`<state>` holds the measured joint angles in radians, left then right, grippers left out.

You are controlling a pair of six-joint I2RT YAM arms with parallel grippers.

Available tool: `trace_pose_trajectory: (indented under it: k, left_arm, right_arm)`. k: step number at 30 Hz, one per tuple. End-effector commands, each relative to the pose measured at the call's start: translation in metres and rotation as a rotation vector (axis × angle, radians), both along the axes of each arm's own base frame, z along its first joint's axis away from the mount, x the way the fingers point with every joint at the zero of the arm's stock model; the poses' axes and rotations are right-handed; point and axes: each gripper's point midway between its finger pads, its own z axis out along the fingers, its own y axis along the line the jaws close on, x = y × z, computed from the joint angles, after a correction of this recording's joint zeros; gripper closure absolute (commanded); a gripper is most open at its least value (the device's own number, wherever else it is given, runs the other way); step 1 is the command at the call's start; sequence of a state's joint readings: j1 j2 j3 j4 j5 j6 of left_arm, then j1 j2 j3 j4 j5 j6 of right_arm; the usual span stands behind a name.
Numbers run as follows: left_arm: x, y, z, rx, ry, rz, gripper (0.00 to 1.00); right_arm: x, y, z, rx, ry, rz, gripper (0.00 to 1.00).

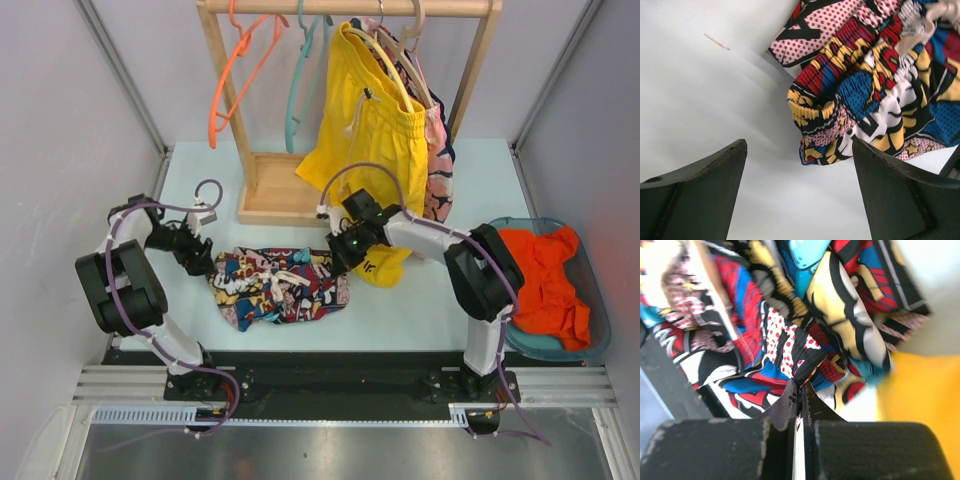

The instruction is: Place the shorts on the hanger

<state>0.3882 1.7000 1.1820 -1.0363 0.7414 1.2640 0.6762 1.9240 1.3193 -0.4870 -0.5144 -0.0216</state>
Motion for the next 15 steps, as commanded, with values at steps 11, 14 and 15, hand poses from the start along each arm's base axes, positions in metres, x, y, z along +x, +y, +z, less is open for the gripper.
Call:
trace_pose_trajectory:
  k: [11,14,15]
  left_arm:
    - [0.004,-0.052,-0.002,-0.091,-0.038,-0.097,0.17]
    - [-0.009,-0.054,-0.002,-0.102,0.034,-0.12,0.63]
    - [-0.013,-0.053,0.005,-0.098,0.031,-0.125,0.7]
  right_arm:
    - [-0.007,-0.01,0.06,0.14,-0.107,0.127,1.0]
    - [-0.003,-0.016,0.065,0.136,-0.134,0.12,1.0]
    - [-0.001,-0.018,0.074,0.144,-0.159,0.116,1.0]
